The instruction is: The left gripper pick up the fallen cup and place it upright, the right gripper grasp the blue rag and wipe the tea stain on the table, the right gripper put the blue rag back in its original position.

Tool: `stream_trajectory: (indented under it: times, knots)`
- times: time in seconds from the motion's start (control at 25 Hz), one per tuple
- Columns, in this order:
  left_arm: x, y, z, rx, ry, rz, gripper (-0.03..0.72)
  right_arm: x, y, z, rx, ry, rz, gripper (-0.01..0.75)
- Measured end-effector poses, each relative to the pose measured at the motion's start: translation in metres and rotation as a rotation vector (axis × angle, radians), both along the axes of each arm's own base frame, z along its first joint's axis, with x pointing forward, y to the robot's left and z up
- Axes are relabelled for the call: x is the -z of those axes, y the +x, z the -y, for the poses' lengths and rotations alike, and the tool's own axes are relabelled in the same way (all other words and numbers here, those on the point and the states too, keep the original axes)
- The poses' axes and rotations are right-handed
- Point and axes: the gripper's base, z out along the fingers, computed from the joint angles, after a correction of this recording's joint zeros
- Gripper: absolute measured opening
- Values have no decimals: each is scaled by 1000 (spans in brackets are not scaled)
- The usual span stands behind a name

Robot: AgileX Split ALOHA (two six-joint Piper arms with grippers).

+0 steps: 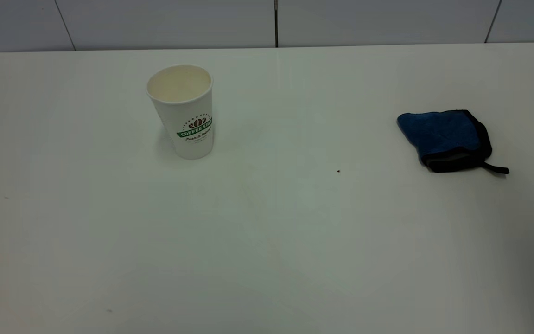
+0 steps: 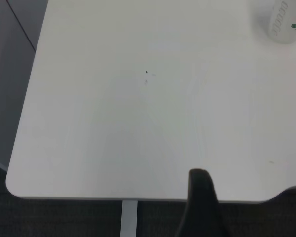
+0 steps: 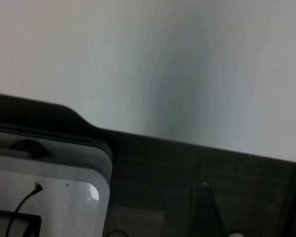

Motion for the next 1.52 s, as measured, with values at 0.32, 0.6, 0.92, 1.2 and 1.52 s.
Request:
stream_trajectory:
  times: [0.32, 0.6, 0.92, 1.2, 1.52]
  knots:
    - [0, 0, 0, 0, 0, 0, 566, 32, -125, 10, 67, 126, 255, 535]
    - [0, 0, 0, 0, 0, 0, 566, 28, -175, 20, 172, 129, 647, 535]
    - [0, 0, 0, 0, 0, 0, 566, 27, -188, 21, 190, 128, 728, 535]
    - [0, 0, 0, 0, 0, 0, 566, 30, -193, 21, 189, 131, 760, 535]
    - [0, 0, 0, 0, 0, 0, 566, 39, -198, 21, 189, 132, 771, 535]
